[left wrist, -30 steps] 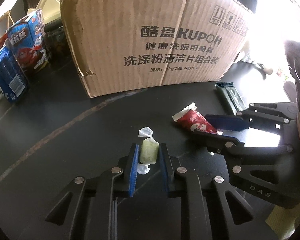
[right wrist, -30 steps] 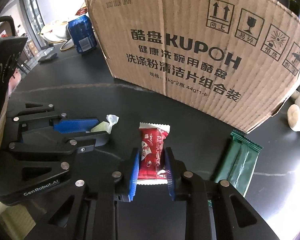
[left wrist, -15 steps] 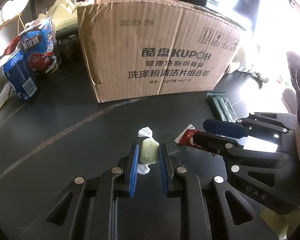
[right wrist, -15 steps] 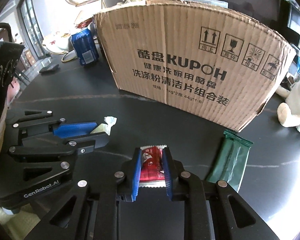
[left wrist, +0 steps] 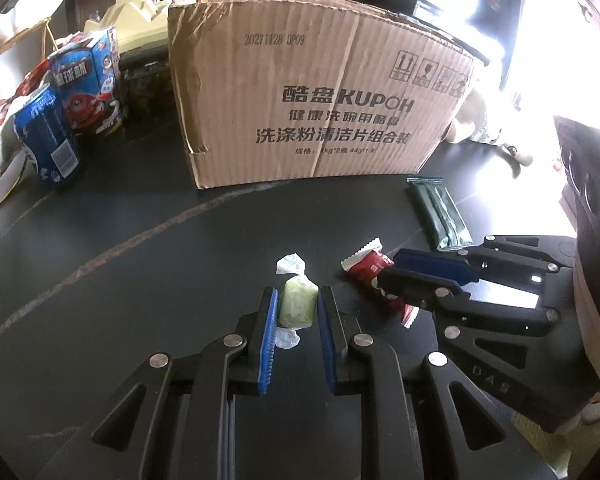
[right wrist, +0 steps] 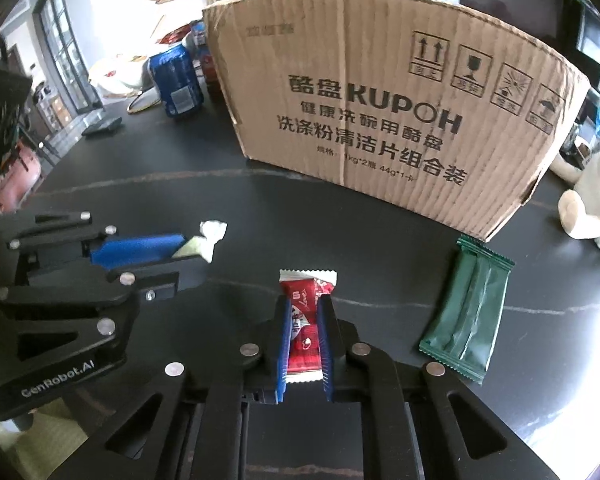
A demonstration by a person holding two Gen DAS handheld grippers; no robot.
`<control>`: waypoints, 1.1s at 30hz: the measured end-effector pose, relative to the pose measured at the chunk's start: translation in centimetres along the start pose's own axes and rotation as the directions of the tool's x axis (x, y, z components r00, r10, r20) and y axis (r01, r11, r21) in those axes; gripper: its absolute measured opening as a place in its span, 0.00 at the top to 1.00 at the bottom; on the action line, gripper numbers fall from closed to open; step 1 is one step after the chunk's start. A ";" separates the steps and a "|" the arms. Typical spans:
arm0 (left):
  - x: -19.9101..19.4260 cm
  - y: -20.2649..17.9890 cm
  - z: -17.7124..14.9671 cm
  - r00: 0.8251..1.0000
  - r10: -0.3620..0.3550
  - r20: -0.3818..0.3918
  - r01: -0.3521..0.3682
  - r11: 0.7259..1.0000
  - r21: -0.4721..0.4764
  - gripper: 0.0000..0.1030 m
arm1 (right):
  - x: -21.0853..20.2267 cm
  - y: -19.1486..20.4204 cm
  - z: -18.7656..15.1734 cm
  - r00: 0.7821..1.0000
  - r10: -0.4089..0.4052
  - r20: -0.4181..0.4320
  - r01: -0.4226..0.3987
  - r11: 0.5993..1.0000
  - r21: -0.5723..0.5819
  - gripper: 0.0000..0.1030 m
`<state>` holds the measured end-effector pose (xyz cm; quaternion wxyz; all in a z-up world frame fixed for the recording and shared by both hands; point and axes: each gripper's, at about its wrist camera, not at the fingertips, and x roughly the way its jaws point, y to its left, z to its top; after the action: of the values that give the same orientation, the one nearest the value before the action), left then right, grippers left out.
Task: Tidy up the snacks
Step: 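Grasp the small green candy with the left tool while the right tool grasps the red packet, then carry both snacks over the cardboard box and open both tools to drop them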
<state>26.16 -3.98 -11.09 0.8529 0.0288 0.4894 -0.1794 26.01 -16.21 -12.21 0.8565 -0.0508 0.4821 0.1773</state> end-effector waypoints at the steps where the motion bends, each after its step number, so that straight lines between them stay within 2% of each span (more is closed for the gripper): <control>1: 0.0 0.0 -0.1 1.000 0.000 0.000 0.000 1.000 0.000 0.80 | 0.0 0.0 0.0 1.000 -0.003 0.002 0.003 1.000 0.001 0.85; 2: 0.1 0.1 -0.1 1.000 -0.003 -0.002 0.003 1.000 -0.002 0.80 | 0.1 0.1 0.1 1.000 -0.013 -0.001 0.013 1.000 -0.007 0.85; 5: 0.3 0.2 -0.2 1.000 -0.005 -0.006 0.005 1.000 -0.006 0.80 | 0.5 0.1 0.1 1.000 -0.020 -0.016 0.020 1.000 -0.016 0.71; 6: 0.4 0.3 -0.3 1.000 -0.005 -0.007 0.005 1.000 -0.007 0.80 | 0.6 0.1 0.1 1.000 -0.021 -0.017 0.020 1.000 -0.019 0.70; 13: 0.9 0.4 -0.5 1.000 -0.006 -0.019 0.006 1.000 -0.010 0.80 | 1.5 0.4 -0.2 0.999 -0.026 -0.034 0.024 0.999 -0.035 0.71; 14: 0.9 0.4 -0.5 1.000 -0.005 -0.019 0.005 1.000 -0.011 0.80 | 1.5 0.4 -0.2 0.999 -0.030 -0.031 0.029 0.999 -0.034 0.76; 16: 0.9 0.3 -0.5 1.000 -0.002 -0.016 0.002 1.000 -0.012 0.80 | 1.3 0.4 -0.3 0.999 -0.027 -0.027 0.026 0.999 -0.028 0.78; 23: -0.9 -0.2 -0.1 1.000 -0.001 0.021 0.001 1.000 -0.009 0.80 | -1.3 0.5 0.0 0.999 -0.033 0.039 0.034 0.999 -0.009 0.78; 33: -5.2 -1.6 1.4 0.993 0.006 0.121 -0.009 1.000 0.026 0.80 | -6.4 0.6 1.2 0.986 -0.056 0.154 0.055 0.998 0.012 0.78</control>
<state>24.43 -4.33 -5.72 0.8813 0.0309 0.4342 -0.1840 23.74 -17.02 -6.12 0.8961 -0.0471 0.4133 0.1547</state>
